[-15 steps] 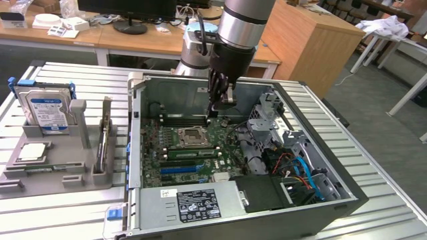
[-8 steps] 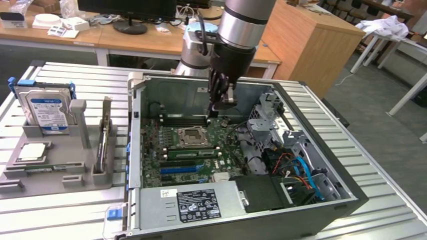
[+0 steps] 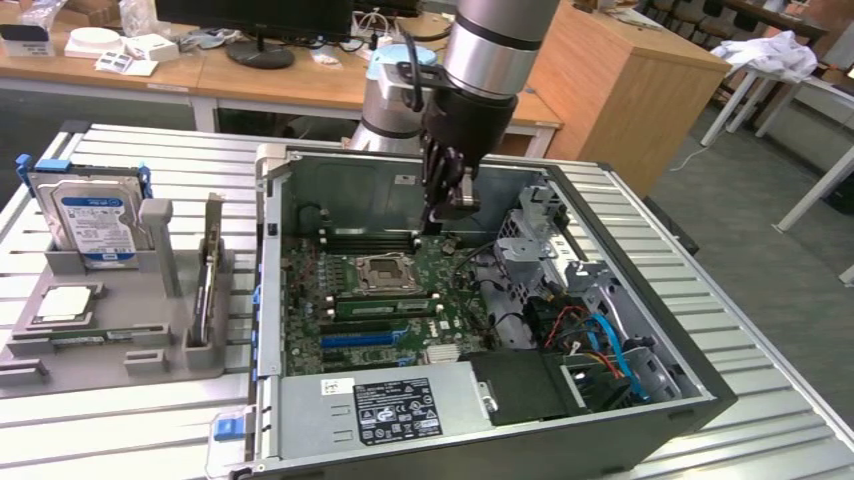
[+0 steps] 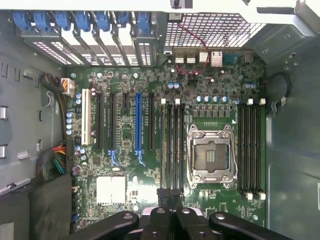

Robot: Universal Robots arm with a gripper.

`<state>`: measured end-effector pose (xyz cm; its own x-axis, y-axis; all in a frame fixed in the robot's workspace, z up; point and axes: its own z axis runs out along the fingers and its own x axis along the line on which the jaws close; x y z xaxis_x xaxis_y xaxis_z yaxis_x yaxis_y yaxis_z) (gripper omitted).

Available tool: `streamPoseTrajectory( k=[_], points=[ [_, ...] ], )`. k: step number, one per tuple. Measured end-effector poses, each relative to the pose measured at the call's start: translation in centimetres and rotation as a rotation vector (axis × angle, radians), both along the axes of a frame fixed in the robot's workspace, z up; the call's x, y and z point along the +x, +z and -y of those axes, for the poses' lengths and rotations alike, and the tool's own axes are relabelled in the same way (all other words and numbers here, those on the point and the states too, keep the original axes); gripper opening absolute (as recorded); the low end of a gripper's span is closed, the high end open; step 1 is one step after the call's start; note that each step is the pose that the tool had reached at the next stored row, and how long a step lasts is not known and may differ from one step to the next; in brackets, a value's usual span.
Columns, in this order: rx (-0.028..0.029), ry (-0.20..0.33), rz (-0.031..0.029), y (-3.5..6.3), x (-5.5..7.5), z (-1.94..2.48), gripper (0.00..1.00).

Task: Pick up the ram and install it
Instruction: 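Press down the ram until it locks into place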

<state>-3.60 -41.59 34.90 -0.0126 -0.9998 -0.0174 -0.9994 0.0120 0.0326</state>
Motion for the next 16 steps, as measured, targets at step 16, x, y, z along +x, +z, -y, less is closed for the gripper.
streamPoseTrajectory(
  k=[16],
  points=[
    [0.0002, 0.000, 0.0000, -0.01, 1.7, 0.05, 0.11]
  ],
)
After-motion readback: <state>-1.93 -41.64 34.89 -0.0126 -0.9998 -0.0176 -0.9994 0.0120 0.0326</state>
